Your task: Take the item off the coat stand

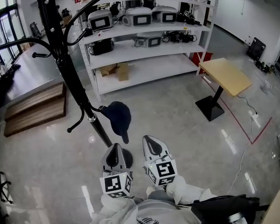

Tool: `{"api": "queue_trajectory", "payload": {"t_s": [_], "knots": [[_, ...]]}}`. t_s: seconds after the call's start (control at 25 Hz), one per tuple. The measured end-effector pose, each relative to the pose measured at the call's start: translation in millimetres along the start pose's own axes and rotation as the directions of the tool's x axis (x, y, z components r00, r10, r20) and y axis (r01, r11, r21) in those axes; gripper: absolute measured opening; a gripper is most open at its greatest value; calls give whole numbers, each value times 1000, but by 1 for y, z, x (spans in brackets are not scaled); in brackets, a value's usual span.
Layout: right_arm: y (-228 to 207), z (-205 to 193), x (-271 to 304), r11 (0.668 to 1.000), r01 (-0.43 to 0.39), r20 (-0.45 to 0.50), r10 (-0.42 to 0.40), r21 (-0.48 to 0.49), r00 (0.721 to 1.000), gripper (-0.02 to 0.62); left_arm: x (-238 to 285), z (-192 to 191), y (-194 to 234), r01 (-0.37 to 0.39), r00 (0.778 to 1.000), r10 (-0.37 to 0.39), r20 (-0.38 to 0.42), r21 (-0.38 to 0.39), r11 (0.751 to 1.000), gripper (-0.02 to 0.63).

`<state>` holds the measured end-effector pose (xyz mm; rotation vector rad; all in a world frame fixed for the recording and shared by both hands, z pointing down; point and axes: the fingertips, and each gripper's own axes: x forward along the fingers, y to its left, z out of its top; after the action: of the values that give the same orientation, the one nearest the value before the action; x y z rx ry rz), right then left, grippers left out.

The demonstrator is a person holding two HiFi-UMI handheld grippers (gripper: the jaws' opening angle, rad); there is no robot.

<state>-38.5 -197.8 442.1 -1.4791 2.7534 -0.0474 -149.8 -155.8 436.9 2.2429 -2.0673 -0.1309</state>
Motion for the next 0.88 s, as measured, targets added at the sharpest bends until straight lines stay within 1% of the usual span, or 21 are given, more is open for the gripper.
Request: {"api": "queue_trajectory", "payload": {"t_s": [0.32, 0.56, 0.88], "knots": [[-14, 0, 33, 998, -55, 0, 55, 11, 998, 15, 26, 2, 7, -57, 998, 57, 10, 4, 998, 3], [-16, 3, 49, 995, -96, 2, 96, 17, 995, 15, 36, 5, 11, -100, 995, 100, 10, 9, 995, 3], [-28, -5, 64, 993, -113, -15, 114, 36, 993, 15, 51, -2, 12, -126, 992, 126, -9, 5, 992, 3]]}}
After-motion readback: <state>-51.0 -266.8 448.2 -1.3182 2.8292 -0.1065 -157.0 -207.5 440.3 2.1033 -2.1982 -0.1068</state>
